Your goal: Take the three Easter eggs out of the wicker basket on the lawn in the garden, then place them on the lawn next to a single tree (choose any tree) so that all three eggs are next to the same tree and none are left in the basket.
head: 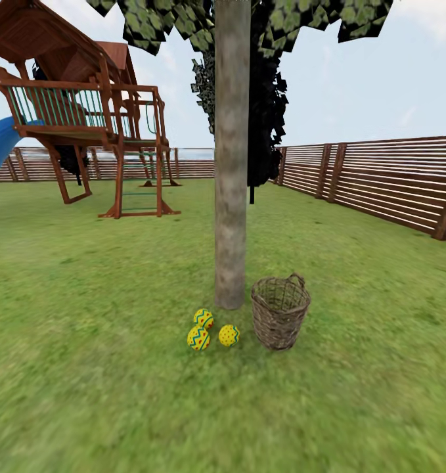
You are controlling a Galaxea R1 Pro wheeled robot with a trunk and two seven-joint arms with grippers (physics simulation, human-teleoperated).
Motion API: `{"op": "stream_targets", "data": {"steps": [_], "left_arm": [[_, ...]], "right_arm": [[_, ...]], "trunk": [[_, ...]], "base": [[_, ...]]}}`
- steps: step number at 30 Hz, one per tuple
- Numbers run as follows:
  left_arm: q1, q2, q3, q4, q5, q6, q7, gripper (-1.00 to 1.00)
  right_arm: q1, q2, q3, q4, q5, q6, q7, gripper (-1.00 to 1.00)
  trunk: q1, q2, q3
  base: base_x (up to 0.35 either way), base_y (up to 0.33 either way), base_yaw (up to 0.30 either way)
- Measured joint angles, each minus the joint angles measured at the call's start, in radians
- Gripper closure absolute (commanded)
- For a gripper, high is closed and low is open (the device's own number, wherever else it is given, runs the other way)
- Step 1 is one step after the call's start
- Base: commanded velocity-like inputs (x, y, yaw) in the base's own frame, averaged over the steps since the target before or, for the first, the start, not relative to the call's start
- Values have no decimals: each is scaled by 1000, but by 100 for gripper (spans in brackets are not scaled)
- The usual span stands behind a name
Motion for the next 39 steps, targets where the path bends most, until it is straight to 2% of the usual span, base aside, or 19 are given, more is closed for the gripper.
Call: {"op": "stream_targets", "data": {"steps": [7,20,26,39], "left_arm": [[0,0,0,0,-2,-2,0,-100],[0,1,3,0,0,-2,1,-100],[0,1,3,1,1,-2,2,-100],[0,1,10,1,0,-2,0,-100]], "right_arm": [[0,1,2,94,-1,0,-1,-100],[0,0,-1,147,-2,5,-3,-100],[-1,-1,0,224,-3,7,-4,-100],[-1,-1,1,235,-3,7,-4,-100]], "trunk": [[-27,49,22],[-77,140,63],[-100,182,81],[-150,273,122]], "base": [[0,0,0],[0,0,0],[0,0,0],[0,0,0]]}}
